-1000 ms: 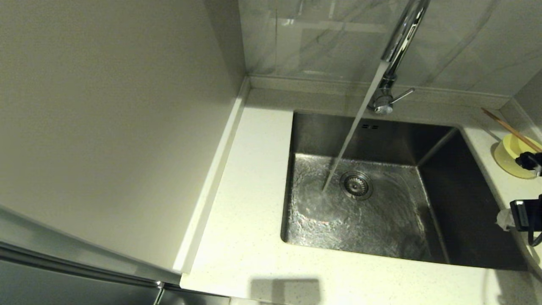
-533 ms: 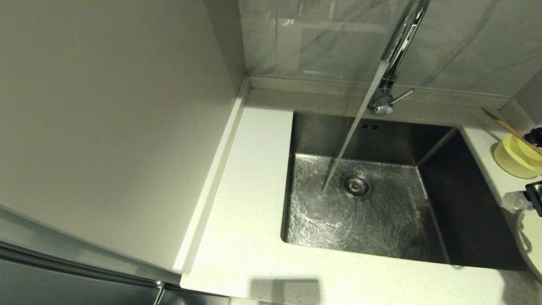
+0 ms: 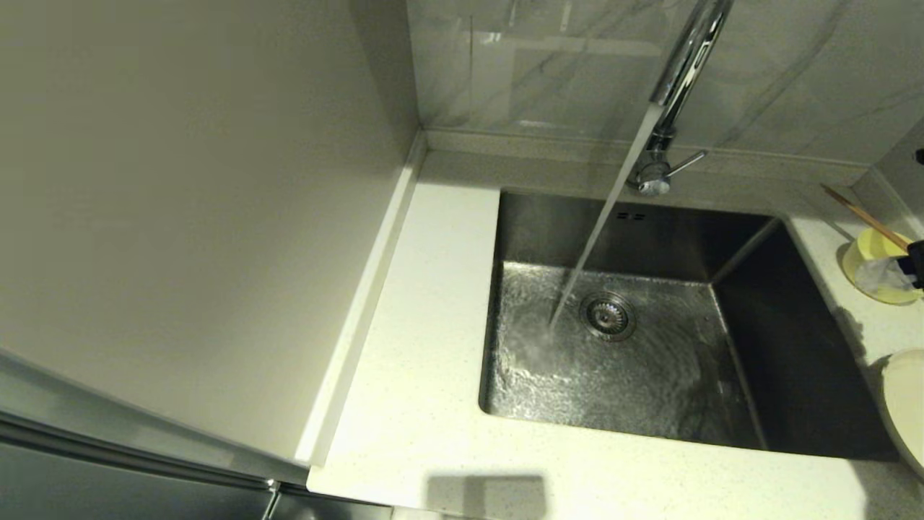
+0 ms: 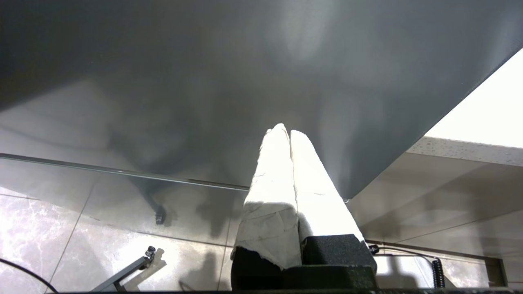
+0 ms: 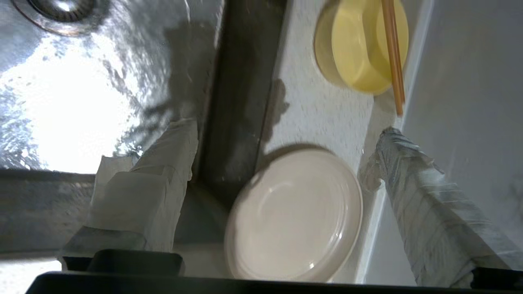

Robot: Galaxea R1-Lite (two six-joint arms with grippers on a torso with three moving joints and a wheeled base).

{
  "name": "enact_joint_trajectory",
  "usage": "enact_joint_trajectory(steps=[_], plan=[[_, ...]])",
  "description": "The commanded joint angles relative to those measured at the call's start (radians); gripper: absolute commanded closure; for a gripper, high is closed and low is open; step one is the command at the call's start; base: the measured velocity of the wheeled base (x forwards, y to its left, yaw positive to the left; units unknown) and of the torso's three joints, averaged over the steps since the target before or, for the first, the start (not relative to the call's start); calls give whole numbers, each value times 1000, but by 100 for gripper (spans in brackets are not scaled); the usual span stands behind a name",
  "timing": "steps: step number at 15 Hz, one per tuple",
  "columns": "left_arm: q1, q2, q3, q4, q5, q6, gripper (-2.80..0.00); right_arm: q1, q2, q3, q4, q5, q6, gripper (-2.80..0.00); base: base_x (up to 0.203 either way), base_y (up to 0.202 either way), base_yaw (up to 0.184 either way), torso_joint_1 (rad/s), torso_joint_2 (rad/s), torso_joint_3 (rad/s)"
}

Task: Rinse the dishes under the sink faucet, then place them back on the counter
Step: Turn off the faucet

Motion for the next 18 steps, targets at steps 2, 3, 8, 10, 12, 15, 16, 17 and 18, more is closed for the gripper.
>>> enact_joint_trajectory(steps=[2, 3, 8, 10, 12, 15, 16, 17, 18], plan=[[0, -2, 0, -1, 0, -1, 0, 29, 27, -19, -37, 3, 9, 0, 0, 0, 0, 0, 0, 0], [0, -2, 0, 0, 0, -1, 0, 45, 34, -18, -55, 6, 15, 0, 0, 0, 0, 0, 0, 0], [0, -2, 0, -1, 0, -1, 0, 58, 62, -37, -101, 12, 20, 0, 0, 0, 0, 0, 0, 0], [0, -2, 0, -1, 0, -1, 0, 71, 78, -40, -166, 10, 24, 0, 0, 0, 0, 0, 0, 0], [0, -2, 0, -1, 0, -1, 0, 71, 88, -45, -184, 10, 30, 0, 0, 0, 0, 0, 0, 0], [0, -2, 0, -1, 0, -1, 0, 79, 98, -48, -186, 11, 67, 0, 0, 0, 0, 0, 0, 0], [0, -2, 0, -1, 0, -1, 0, 98, 107, -66, -186, 11, 113, 0, 0, 0, 0, 0, 0, 0], [0, -2, 0, -1, 0, -1, 0, 116, 119, -89, -185, 11, 162, 0, 0, 0, 0, 0, 0, 0], [0, -2, 0, -1, 0, -1, 0, 131, 134, -120, -185, 11, 227, 0, 0, 0, 0, 0, 0, 0]])
